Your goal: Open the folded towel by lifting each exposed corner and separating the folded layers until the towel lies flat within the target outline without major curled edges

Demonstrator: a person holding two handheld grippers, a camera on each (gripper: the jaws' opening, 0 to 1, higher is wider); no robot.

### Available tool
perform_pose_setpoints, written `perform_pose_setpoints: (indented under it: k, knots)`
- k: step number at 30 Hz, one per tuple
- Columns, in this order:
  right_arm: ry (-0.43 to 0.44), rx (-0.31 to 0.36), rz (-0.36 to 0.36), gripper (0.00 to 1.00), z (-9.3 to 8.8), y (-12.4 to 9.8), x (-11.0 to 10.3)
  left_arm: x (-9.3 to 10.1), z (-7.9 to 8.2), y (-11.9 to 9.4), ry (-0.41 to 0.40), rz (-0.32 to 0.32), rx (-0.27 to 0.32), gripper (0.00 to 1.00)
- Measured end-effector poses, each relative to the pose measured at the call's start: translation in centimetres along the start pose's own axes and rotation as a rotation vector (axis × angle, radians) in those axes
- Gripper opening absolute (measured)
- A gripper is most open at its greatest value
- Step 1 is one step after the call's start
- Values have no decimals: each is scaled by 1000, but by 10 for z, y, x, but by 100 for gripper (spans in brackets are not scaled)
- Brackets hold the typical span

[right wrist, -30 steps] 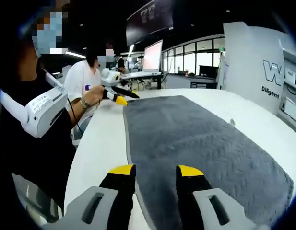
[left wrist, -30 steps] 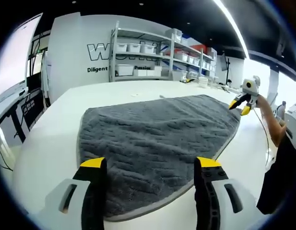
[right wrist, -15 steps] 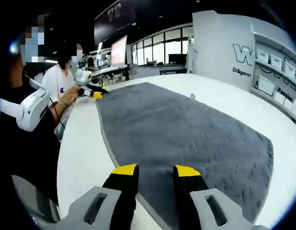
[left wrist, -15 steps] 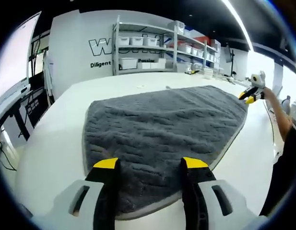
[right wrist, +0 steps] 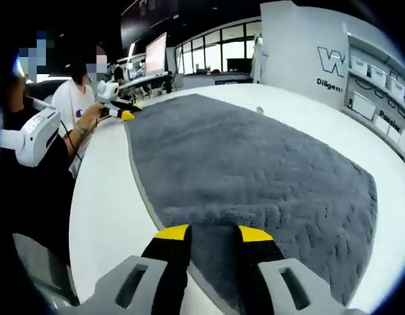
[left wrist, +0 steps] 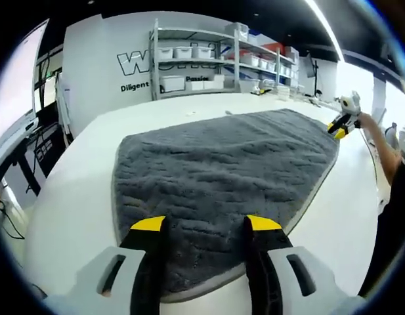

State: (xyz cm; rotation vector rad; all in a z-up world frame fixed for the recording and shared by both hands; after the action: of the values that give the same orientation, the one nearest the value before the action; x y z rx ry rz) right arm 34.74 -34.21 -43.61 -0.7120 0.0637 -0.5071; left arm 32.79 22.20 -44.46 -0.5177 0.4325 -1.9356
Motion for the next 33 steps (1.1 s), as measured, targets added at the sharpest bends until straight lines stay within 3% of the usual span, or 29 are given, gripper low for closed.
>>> perform_pose_setpoints:
  k: [22,29,32,33]
  knots:
    - [-7,-5,14,29,-3,-8,-8,0,-4,-9,-11,-11,-7,45]
    - [6,36,-25,41,3,-16,-10,6,7,-17,-34,-25,56,59]
    - [25,63,-55,52,5,-21,-9,9,14,-21,-51,-39,97,66]
    - [27,69,-65,61,5,-23,-8,9,16,-22,-59,-46,110,68]
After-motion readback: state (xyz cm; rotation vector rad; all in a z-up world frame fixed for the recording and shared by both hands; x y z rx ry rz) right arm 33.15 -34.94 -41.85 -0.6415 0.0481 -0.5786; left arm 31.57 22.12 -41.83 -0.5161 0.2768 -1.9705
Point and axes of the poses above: the point that each gripper's makers call its tool centre point, and the gripper's own axes: y roughly forward along the fingers, x roughly to its right, z roughly out of its top, the point moved 9 cm from there along -y, roughly backward along the fingers, and after that the axes turned 12 degrees about -y, right-handed, at the moved point
